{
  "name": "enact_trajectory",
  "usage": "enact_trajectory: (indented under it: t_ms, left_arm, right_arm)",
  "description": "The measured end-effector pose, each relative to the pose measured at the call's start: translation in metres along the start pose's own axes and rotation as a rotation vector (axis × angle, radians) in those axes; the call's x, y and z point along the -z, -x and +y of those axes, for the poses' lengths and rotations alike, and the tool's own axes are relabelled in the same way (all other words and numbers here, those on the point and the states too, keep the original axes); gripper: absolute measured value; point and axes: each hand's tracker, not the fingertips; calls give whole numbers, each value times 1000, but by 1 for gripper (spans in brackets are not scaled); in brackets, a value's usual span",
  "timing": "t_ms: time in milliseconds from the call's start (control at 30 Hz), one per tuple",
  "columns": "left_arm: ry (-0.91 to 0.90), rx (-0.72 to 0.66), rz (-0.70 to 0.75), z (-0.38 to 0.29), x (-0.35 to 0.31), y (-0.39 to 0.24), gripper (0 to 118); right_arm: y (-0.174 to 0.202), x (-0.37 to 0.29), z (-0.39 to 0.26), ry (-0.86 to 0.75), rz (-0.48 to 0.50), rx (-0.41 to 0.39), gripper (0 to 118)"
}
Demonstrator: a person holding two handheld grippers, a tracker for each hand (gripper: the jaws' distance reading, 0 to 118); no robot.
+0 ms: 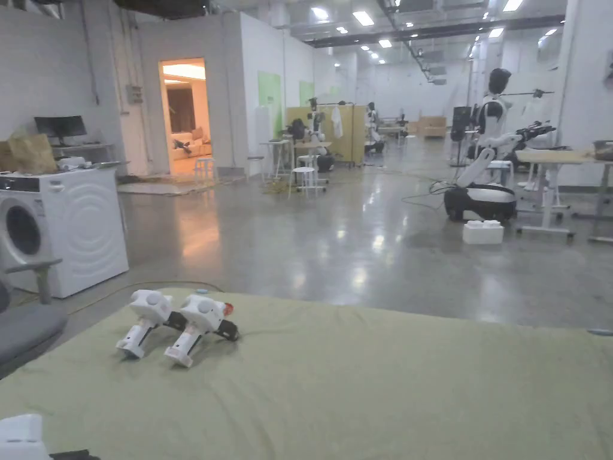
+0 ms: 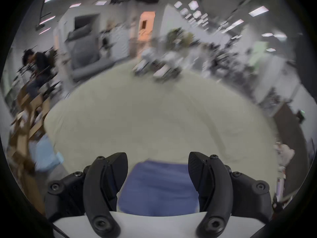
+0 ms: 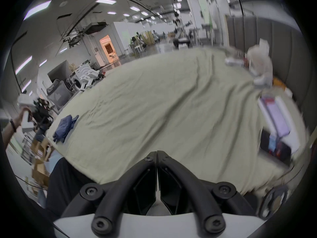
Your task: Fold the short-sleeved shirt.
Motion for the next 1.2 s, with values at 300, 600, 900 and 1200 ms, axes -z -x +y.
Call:
enact_trajectory:
  t_ms: [300, 600, 900, 1200]
  left_arm:
    - [-568, 356, -213, -67, -176, -177, 72]
    - [-628, 415, -270, -147, -215, -251, 19]
    - [-673, 473, -219, -161, -225, -255, 0]
    - [-653, 440, -212, -156, -220, -250, 0]
  right_arm:
    - [42, -70, 93, -402, -7, -124, 0]
    - [76, -125, 95, -571, -113, -254, 0]
    - [70, -127, 78, -603, -85, -150, 0]
    - [66, -131, 78, -624, -114, -128, 0]
